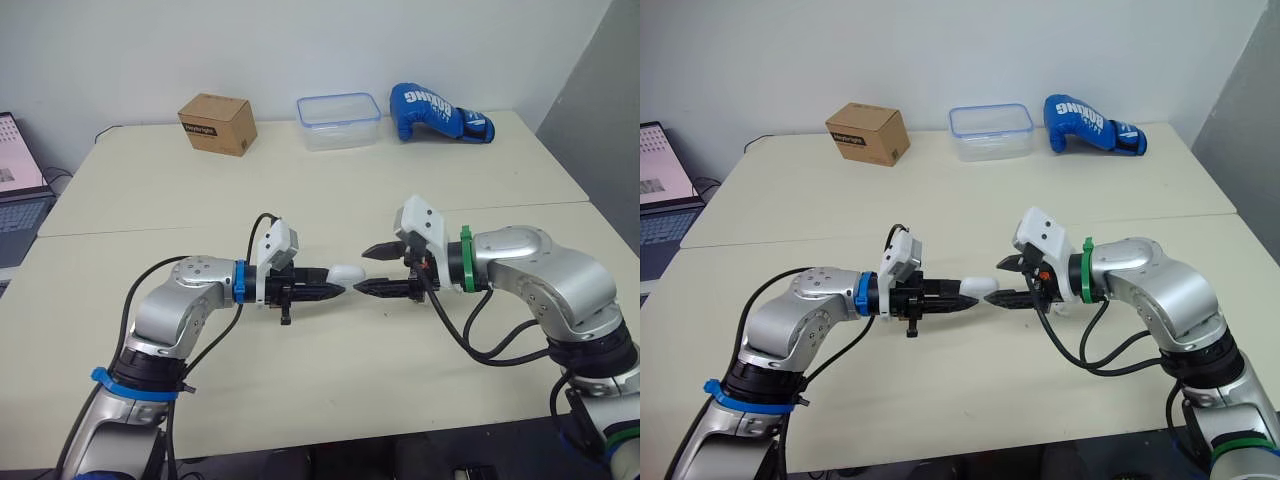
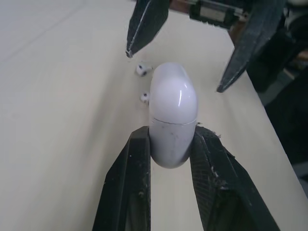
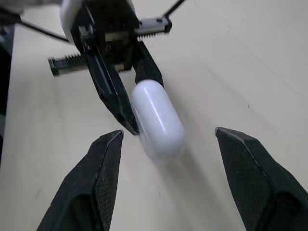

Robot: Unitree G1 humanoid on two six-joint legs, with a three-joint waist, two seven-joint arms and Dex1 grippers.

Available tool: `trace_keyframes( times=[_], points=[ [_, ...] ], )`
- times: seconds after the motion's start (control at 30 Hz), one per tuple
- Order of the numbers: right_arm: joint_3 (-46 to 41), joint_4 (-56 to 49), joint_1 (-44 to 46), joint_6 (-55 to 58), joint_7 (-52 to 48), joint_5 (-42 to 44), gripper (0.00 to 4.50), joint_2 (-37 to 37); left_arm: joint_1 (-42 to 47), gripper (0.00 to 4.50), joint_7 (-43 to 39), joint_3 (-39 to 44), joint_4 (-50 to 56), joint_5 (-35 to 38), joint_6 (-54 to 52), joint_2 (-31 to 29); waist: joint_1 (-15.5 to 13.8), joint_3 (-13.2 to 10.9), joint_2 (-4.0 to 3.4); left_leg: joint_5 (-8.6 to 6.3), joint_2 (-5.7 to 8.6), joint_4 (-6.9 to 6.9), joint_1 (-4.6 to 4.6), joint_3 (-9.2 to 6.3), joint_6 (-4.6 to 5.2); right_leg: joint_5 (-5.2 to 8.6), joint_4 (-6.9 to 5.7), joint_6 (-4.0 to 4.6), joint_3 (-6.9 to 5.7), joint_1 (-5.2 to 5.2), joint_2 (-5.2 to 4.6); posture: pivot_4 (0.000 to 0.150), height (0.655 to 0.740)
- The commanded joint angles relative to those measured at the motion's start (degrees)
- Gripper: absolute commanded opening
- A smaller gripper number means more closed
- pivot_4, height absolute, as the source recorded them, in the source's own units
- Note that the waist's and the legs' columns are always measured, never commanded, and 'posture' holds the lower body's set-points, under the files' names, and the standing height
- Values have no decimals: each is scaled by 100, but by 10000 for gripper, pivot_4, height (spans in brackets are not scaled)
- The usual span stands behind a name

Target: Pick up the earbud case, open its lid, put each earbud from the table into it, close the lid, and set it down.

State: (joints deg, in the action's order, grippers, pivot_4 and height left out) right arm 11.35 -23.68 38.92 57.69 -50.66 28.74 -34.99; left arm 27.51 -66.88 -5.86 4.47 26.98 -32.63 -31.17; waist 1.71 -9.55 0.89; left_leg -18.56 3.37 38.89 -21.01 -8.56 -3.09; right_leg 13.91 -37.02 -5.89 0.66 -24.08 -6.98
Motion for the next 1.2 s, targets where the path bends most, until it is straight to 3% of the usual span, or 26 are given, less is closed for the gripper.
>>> trace_keyframes(
  times=[0.03,1.2],
  points=[
    [-271,-226,-92,-142,115,198,31702,97,-44,7607,-29,226,-34,180,407,161,0,0,0,0,0,0,0,1,0,0,0,0,1,0,0,1500,7307],
    [-65,257,169,-147,372,184,31702,193,-271,7607,-325,207,249,556,318,-32,6,0,0,0,1,-1,2,2,0,0,0,0,3,0,0,1500,7307]
  ],
)
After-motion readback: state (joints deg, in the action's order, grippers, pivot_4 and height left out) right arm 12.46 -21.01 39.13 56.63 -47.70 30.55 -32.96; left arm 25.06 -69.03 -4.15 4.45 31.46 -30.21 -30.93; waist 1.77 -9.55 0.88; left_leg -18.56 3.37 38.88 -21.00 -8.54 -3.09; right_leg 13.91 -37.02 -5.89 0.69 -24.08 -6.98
